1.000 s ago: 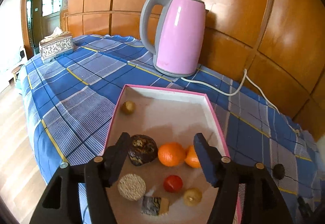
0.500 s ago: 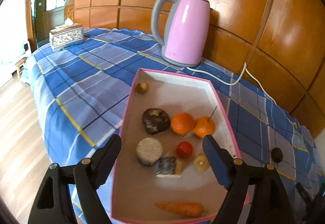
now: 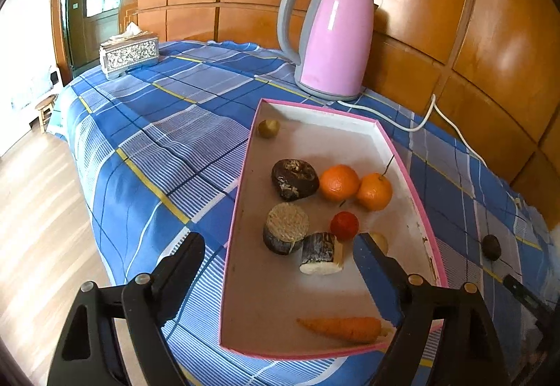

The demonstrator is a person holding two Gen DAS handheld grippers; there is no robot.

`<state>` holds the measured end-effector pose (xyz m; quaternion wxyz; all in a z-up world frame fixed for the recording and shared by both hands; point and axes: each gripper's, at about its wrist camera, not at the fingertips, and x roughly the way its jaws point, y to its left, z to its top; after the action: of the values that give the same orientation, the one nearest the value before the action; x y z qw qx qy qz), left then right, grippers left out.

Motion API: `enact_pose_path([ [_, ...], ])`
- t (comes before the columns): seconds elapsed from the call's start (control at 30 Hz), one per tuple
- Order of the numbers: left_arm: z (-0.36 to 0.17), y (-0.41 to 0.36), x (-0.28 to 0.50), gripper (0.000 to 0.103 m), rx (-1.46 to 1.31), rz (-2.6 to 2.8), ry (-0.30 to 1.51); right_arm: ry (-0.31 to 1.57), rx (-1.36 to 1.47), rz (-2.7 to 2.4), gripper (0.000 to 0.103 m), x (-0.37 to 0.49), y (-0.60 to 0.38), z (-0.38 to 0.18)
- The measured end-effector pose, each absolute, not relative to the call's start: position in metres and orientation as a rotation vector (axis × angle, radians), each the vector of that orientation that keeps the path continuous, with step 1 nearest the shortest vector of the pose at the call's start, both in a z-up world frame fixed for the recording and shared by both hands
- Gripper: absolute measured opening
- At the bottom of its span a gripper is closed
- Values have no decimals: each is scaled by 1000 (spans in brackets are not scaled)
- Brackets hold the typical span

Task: Organize fruits
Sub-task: 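Reach the right gripper to the dark round fruit and grasp it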

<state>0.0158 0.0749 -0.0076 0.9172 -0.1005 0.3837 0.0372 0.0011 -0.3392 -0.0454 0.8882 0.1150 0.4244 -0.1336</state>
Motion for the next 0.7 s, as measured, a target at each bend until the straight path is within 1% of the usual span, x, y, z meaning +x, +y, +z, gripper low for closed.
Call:
enact_pose_path([
  [0.1,-7,74,14,87,-200,70,782,905,222,-215,63,15,-320,-45],
  [0.4,-9,70,13,87,-184,55,794,940,193,-149,63,57,-298,-44],
  [0.6,-10,68,12,89,-178,53,796,962,168,-140,63,80,-291,-47],
  [0.67,-10,69,12,89,-178,54,798,964,150,-144,59,85,-288,-49],
  [0.7,-10,69,12,89,-179,55,799,961,143,-135,52,86,-287,-48],
])
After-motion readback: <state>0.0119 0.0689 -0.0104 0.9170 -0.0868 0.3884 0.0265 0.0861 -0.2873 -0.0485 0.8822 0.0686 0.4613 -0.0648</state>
